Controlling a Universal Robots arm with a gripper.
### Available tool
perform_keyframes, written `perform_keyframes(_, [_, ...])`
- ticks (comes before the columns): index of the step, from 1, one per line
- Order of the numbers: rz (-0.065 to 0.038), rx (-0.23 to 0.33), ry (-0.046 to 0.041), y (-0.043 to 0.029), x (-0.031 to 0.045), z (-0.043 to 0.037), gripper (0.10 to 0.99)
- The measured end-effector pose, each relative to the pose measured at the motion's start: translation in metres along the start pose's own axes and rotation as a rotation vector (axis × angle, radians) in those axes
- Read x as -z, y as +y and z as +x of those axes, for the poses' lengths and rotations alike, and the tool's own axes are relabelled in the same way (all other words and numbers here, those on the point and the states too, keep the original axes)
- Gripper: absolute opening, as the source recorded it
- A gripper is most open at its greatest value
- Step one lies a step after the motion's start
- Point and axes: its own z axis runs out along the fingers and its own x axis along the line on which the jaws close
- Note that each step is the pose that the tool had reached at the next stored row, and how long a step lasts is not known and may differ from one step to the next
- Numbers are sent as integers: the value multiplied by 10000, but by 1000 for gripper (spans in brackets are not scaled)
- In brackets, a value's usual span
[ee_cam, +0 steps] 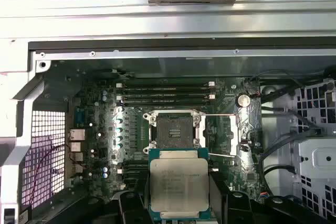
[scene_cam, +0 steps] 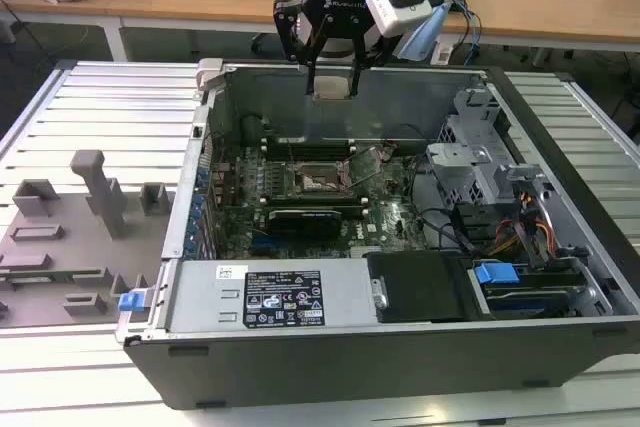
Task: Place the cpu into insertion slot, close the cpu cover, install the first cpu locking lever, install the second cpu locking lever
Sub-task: 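Place the cpu into insertion slot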
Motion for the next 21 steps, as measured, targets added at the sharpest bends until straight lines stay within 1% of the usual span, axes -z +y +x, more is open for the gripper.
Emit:
perform_keyframes(5, [1, 0, 0, 0, -2, 0, 541])
perform_keyframes(7, [0, 0, 0, -2, -23, 0, 541])
perform_keyframes(9, [-1, 0, 0, -6, -65, -1, 541])
perform_keyframes(11, [0, 1, 0, -11, -125, -3, 541])
perform_keyframes(15, [0, 1, -1, -18, -198, -4, 541])
perform_keyframes(16, [1, 0, -2, -22, -243, -5, 541])
perform_keyframes(17, [1, 0, -3, -24, -267, -5, 541])
perform_keyframes(21, [1, 1, -6, -29, -322, -6, 541])
